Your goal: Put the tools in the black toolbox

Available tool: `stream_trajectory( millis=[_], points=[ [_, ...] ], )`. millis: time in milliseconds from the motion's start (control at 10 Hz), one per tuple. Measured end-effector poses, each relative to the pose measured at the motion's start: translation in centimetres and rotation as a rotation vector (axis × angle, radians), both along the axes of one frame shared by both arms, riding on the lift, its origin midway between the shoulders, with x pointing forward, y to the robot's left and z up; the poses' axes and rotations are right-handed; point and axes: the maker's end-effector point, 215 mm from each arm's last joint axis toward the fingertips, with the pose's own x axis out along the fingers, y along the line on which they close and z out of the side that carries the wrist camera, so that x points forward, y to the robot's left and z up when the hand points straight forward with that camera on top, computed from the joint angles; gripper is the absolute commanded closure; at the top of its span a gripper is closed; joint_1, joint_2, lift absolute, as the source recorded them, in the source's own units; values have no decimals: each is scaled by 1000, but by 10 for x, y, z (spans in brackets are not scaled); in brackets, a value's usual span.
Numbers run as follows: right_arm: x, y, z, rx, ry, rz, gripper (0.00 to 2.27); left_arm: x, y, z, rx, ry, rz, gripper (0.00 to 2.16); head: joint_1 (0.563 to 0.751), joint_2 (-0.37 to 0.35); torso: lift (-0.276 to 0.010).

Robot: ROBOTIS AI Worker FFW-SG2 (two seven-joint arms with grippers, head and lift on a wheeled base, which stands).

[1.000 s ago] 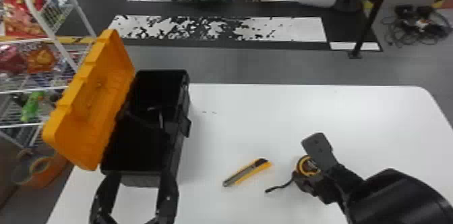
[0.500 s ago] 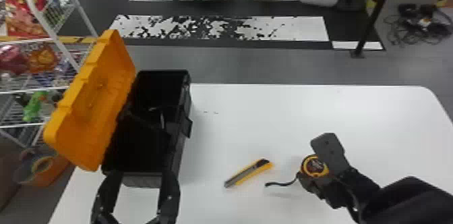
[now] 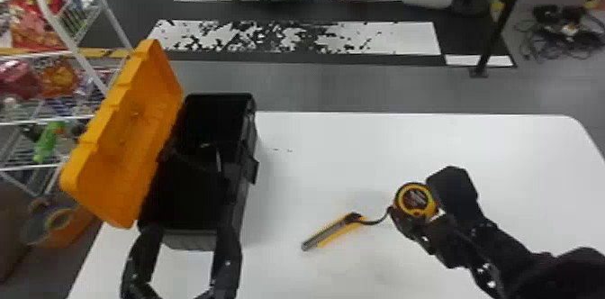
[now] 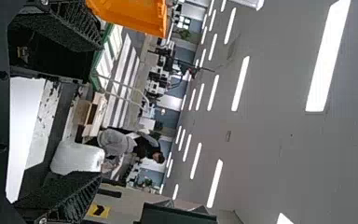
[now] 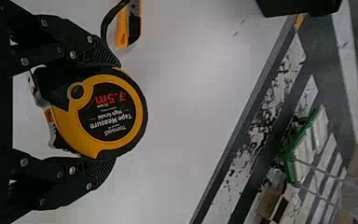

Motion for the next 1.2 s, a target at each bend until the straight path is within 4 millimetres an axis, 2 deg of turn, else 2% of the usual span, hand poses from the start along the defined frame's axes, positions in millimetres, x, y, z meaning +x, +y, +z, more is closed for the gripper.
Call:
stream_trajectory(
  millis=[200, 300, 500, 700, 1200],
  points=[
    [10, 32, 54, 124, -187, 149, 2040, 1, -3, 10, 5, -18, -16, 36, 695, 185, -39],
    [8, 41, 72, 172, -234, 216, 2040, 3, -3, 16, 10, -28, -24, 36, 695, 204, -39],
    [2, 46, 100, 236, -307, 309, 2040, 8, -3, 31, 23, -54, -56, 36, 695, 214, -39],
    [-5, 44, 117, 257, -359, 373, 2040, 16, -14, 35, 51, -51, -140, 36, 695, 194, -39],
    [-33, 58, 143, 296, -433, 536, 2040, 32, -50, 2, 137, 108, -403, 53, 695, 158, -39]
  ],
)
